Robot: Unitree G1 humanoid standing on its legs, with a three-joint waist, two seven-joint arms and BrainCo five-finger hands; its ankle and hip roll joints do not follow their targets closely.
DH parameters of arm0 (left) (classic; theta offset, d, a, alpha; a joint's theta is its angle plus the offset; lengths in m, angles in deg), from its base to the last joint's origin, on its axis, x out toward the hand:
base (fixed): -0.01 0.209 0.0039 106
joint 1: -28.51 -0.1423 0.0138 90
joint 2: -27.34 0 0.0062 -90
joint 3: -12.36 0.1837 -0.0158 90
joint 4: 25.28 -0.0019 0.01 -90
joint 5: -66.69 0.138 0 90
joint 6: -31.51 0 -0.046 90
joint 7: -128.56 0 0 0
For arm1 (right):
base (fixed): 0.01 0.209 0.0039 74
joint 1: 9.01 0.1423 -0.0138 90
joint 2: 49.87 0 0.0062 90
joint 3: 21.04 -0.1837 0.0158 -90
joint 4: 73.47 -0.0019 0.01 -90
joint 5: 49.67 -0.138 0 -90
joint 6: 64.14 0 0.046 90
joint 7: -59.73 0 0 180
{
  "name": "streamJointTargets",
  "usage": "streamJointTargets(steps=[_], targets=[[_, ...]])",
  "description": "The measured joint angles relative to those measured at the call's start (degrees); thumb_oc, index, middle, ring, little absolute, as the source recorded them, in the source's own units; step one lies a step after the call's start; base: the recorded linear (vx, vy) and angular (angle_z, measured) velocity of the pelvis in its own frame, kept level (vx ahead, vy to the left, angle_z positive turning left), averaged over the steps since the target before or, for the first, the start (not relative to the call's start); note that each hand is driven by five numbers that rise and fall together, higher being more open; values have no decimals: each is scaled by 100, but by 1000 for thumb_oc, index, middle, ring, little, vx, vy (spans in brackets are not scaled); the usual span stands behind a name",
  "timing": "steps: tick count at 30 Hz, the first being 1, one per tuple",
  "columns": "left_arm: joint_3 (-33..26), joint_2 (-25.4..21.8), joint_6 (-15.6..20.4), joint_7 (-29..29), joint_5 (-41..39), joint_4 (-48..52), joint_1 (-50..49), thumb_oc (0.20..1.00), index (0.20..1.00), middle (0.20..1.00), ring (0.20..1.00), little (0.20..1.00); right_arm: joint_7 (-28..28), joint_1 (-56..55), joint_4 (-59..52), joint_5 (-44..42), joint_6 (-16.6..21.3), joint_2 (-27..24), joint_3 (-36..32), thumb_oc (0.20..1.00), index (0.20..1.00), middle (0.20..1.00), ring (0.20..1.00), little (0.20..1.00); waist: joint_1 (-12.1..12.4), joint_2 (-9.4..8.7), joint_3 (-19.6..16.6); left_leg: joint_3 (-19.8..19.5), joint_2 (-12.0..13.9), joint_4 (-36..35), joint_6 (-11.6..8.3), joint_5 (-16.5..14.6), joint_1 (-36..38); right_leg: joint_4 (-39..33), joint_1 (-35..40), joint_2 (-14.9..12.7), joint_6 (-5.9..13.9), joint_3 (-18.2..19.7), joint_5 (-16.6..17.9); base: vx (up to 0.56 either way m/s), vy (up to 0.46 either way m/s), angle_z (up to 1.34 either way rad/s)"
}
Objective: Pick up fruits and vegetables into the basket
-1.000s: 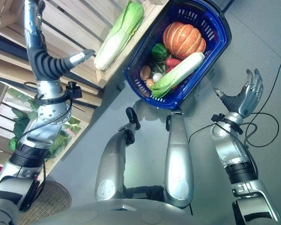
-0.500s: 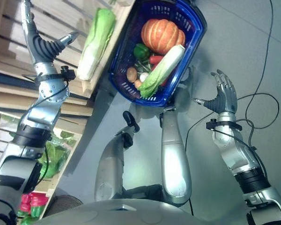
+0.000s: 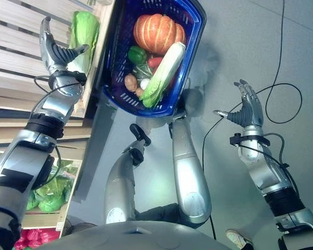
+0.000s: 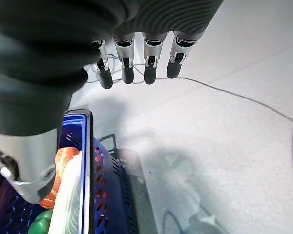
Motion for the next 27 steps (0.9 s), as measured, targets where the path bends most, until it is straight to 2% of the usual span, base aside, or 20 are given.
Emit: streamJointTargets(steps=[4, 18, 23, 27], targets=[[-3, 73, -117, -28, -119, -356, 89, 1000, 1000, 1000, 1000, 1000, 1, 50, 13, -86, -6, -3, 53, 1000, 1000, 1000, 1000, 1000, -85, -4, 2, 0, 17, 57, -13, -30, -201, 27, -200, 23, -62, 17, 43, 18, 51, -3], [-101, 82, -502, -134, -652, -1259, 55, 1000, 1000, 1000, 1000, 1000, 32, 215, 314, -480, 10, -1, 181, 1000, 1000, 1000, 1000, 1000, -43, -33, -8, -107, 28, 293, 19, -83, -640, 112, -517, -16, -62, -25, 42, 6, 17, 2], [-219, 72, -545, -134, -731, -1475, -40, 1000, 1000, 1000, 1000, 1000, 111, 255, 551, -598, 167, 0, 236, 1000, 1000, 1000, 1000, 1000, -29, -36, -9, -211, 72, 395, 21, -102, -819, 98, -568, -14, -34, -128, 24, -6, -6, 4], [-260, 37, -728, -157, -722, -1706, -18, 1000, 1000, 1000, 1000, 1000, 122, 487, 838, -736, 290, 0, 403, 1000, 1000, 1000, 1000, 1000, -9, -56, -15, -248, 86, 460, 21, -100, -923, 100, -646, -8, -42, -161, 29, -9, -3, 4]])
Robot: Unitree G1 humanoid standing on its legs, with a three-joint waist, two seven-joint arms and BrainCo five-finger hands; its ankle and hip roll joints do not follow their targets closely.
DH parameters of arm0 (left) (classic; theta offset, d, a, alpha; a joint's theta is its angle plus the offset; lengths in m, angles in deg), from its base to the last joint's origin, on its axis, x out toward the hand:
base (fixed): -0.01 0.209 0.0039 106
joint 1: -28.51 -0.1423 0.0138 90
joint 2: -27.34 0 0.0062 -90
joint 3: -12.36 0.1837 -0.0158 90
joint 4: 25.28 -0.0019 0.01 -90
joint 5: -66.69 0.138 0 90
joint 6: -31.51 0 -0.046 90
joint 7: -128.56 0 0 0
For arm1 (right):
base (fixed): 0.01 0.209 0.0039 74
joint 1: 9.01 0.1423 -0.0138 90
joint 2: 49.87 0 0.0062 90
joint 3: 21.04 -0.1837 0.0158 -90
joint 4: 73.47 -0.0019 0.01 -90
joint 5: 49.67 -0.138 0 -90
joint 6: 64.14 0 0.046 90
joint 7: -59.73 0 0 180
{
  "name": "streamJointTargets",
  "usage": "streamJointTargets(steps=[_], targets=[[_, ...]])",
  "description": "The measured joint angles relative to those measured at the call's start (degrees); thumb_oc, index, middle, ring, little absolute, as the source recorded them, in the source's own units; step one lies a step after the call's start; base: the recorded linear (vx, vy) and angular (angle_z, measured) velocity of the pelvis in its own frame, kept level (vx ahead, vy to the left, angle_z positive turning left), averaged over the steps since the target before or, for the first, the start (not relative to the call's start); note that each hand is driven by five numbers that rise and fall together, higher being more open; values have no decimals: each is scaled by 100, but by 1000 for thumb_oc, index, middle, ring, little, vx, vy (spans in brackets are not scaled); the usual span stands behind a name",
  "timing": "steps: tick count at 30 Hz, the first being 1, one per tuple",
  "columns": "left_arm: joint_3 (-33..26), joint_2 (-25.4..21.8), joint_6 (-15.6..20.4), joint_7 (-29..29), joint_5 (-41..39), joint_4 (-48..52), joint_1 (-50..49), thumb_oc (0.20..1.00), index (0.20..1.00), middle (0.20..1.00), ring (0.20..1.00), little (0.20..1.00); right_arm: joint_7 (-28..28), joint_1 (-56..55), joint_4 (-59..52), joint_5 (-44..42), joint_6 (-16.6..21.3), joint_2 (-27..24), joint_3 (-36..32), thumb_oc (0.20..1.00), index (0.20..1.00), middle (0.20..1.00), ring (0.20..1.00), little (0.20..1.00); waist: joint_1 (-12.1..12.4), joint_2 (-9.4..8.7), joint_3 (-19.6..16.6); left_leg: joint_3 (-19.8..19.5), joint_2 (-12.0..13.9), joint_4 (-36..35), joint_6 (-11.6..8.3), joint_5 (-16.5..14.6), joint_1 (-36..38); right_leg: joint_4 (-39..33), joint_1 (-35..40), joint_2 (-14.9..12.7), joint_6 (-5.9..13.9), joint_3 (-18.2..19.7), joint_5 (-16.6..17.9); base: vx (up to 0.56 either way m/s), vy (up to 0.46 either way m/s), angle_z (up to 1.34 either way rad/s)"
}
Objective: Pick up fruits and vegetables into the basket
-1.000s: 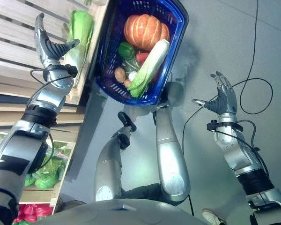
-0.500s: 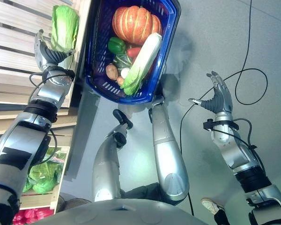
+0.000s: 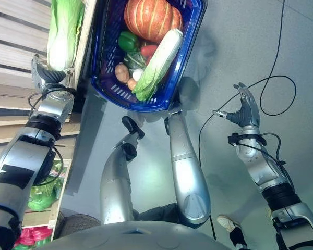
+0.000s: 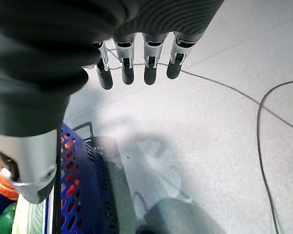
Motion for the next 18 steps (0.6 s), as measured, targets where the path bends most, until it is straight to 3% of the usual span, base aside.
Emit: streamJointTargets(steps=[18], targets=[[489, -209, -473, -360, 45, -623, 633, 1000, 1000, 1000, 1000, 1000, 112, 609, 870, -471, 440, 9, 223, 1000, 1000, 1000, 1000, 1000, 18, -7, -7, 34, 3, 20, 1, 8, -233, 93, -343, 13, -14, 79, 24, 0, 3, -1]])
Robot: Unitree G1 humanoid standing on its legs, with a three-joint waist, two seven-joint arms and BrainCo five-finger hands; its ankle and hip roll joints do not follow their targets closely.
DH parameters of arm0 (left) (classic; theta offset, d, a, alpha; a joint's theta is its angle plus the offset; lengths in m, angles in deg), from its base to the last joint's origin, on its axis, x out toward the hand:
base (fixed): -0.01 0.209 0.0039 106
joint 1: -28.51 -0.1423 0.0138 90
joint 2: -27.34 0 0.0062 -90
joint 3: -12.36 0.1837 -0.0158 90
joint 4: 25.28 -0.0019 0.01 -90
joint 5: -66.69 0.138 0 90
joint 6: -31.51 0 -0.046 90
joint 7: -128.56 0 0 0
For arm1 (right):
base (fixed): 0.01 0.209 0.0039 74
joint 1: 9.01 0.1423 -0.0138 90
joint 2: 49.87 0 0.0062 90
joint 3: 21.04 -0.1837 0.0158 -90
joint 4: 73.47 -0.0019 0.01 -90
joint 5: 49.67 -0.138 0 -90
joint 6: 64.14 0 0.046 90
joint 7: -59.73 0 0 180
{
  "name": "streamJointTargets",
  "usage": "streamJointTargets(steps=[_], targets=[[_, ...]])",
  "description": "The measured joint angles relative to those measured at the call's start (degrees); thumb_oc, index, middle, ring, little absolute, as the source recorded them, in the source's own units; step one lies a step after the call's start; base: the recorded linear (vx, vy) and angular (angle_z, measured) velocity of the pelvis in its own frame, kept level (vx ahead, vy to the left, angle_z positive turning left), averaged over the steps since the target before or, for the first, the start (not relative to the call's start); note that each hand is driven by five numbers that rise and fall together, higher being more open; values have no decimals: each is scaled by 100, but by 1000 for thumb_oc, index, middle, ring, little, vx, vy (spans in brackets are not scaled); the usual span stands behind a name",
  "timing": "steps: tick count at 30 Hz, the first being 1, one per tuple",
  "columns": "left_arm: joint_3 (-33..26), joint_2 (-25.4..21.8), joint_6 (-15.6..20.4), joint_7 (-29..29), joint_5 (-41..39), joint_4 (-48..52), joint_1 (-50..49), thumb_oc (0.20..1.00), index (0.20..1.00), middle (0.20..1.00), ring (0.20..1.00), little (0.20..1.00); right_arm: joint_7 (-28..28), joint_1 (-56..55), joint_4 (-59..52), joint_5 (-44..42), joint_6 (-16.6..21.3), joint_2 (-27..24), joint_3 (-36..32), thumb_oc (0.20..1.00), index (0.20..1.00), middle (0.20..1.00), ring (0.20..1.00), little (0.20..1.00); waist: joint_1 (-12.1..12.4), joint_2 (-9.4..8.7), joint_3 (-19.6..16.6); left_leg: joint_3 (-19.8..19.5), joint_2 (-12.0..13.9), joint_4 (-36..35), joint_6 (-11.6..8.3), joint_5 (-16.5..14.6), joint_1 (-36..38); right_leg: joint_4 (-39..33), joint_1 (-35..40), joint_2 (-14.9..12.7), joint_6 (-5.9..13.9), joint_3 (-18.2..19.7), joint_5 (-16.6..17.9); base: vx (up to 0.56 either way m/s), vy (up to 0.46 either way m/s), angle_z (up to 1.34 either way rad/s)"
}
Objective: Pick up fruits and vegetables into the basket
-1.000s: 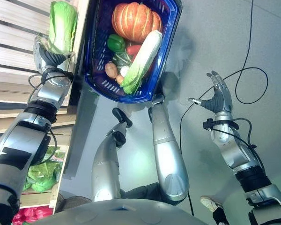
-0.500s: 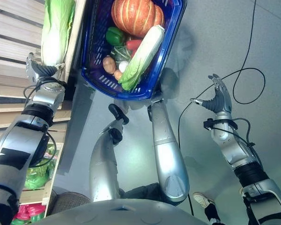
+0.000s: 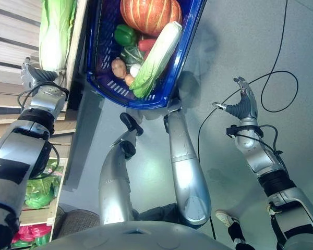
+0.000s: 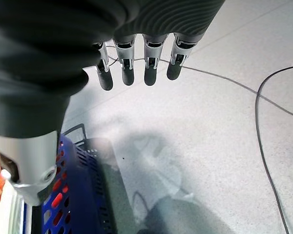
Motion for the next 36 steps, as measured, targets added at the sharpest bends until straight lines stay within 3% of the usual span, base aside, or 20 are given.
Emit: streamJointTargets(steps=[12, 13, 14, 15, 24, 31, 36], targets=[[391, -222, -31, -428, 200, -378, 111, 1000, 1000, 1000, 1000, 1000, 2, 147, 342, -6, 189, 2, 5, 1000, 1000, 1000, 1000, 1000, -13, -6, -10, 0, 12, -1, -11, -7, -56, -13, -126, 90, 28, 70, 34, 5, 6, -6], [394, -222, -31, -430, 203, -379, 109, 906, 906, 906, 906, 906, 2, 147, 342, -6, 230, 2, 5, 1000, 1000, 1000, 1000, 1000, -13, -6, -10, 2, 12, 0, -11, -8, -56, -13, -126, 90, 28, 70, 34, 0, 0, 0], [401, -215, -31, -452, 205, -379, 109, 464, 464, 464, 464, 464, 2, 147, 341, -6, 274, 2, 6, 1000, 1000, 1000, 1000, 1000, -13, -6, -10, 3, 11, 1, -11, -8, -57, -15, -126, 89, 28, 71, 34, 0, 0, 0], [420, -182, -31, -465, 211, -379, 97, 200, 200, 200, 200, 200, 0, 147, 338, -6, 307, 2, 5, 1000, 1000, 1000, 1000, 1000, -12, -8, -12, 2, 11, 2, -12, -8, -56, -15, -126, 87, 28, 71, 35, 0, 0, 0], [449, -172, 153, -1062, 298, -361, 38, 200, 200, 200, 200, 200, -23, 141, 330, -127, 412, 13, -1, 1000, 1000, 1000, 1000, 1000, -32, -22, -18, -10, 17, -10, -16, -10, -16, -141, -9, 79, 109, 44, 114, -5, -13, 0], [435, -89, 421, -1163, 64, -316, -168, 200, 200, 200, 200, 200, -129, 124, 301, -165, 409, 84, -11, 1000, 1000, 1000, 1000, 1000, -51, -42, -15, -75, -3, -46, 28, -50, 193, -377, 364, 53, 10, -52, 193, -18, -50, 3], [383, -44, 476, -1170, -43, -139, -338, 200, 200, 200, 200, 200, -191, 124, 228, -171, 392, 91, -25, 1000, 1000, 1000, 1000, 1000, -51, -156, -11, -63, -16, -116, 50, -63, 429, -436, 615, -16, 13, -110, 213, -14, -28, 2]])
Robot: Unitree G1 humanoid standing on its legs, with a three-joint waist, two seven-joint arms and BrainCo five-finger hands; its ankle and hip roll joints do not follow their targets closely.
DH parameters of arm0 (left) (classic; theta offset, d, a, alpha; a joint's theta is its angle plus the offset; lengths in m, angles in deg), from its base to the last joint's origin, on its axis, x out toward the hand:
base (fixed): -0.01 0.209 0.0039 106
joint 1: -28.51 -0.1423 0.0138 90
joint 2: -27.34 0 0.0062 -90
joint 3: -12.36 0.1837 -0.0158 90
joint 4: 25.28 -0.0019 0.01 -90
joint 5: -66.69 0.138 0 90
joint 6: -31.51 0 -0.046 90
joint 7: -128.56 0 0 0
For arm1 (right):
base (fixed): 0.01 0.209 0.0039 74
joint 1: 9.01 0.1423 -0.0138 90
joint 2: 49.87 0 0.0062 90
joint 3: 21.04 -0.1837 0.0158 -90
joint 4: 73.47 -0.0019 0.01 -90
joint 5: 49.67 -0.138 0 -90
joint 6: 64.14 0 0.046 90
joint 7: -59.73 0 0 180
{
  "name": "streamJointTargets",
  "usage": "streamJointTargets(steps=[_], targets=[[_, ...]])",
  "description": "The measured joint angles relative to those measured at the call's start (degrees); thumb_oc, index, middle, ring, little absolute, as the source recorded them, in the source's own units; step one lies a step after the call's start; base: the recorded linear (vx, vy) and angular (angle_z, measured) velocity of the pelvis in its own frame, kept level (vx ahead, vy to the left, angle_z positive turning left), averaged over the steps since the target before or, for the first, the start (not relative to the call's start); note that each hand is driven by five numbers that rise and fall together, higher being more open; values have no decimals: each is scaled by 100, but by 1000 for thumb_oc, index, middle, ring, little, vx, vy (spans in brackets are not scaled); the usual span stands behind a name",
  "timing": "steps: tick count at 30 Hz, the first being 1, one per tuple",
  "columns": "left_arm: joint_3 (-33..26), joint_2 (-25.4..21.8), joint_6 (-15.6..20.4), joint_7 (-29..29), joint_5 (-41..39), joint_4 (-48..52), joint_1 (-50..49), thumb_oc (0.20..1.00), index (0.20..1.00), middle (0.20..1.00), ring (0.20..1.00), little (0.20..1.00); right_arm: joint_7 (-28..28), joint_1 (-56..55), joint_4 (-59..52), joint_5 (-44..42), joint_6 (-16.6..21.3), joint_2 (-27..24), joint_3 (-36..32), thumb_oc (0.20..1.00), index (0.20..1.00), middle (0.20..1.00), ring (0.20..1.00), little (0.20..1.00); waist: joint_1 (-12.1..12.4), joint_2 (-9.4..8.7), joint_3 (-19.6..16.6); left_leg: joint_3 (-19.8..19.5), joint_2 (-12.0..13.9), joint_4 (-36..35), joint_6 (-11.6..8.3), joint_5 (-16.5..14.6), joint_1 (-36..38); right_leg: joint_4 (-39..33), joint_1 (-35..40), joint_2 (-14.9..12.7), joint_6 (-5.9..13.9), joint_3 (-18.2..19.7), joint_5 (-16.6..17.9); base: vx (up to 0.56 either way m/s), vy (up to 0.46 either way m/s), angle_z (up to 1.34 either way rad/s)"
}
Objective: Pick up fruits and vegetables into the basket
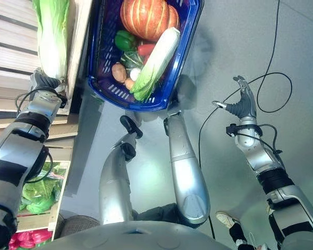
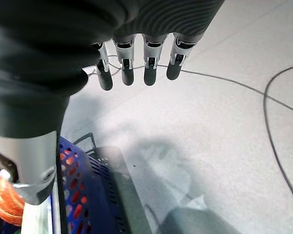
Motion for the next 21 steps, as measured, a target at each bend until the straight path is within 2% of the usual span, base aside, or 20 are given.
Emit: streamJointTargets(steps=[7, 11, 17, 21], targets=[[-141, 62, 137, 6, -118, 255, -199, 200, 200, 200, 200, 200, -106, -65, -194, 0, -7, 7, -53, 1000, 1000, 1000, 1000, 1000, 16, -72, -3, -53, -8, 5, 18, -10, 209, -59, 295, -12, 8, -82, 1, -11, -18, 2], [-458, 122, 528, 13, -227, 728, -685, 200, 200, 200, 200, 200, -518, -332, -500, -303, 142, 78, -298, 1000, 1000, 1000, 1000, 1000, 52, -83, 1, -85, -12, -120, 14, 15, 500, -145, 608, -25, 12, -129, -4, -17, -6, 4], [-696, 384, 1125, -46, -210, 1714, -1551, 200, 200, 200, 200, 200, -2090, -895, -986, -1861, 246, 448, -490, 1000, 1000, 1000, 1000, 1000, 272, -96, -3, -126, -47, -385, -16, 89, 1076, -299, 1181, -46, 34, -219, -23, -6, -7, 4], [-736, 482, 1592, -83, 78, 2471, -2270, 200, 200, 200, 200, 200, -3399, -1187, -1178, -2981, 78, 885, -557, 1000, 1000, 1000, 1000, 1000, 398, -109, 5, -239, -93, -642, -33, 217, 1466, -435, 1607, -98, 15, -370, -19, 3, -31, 16]])
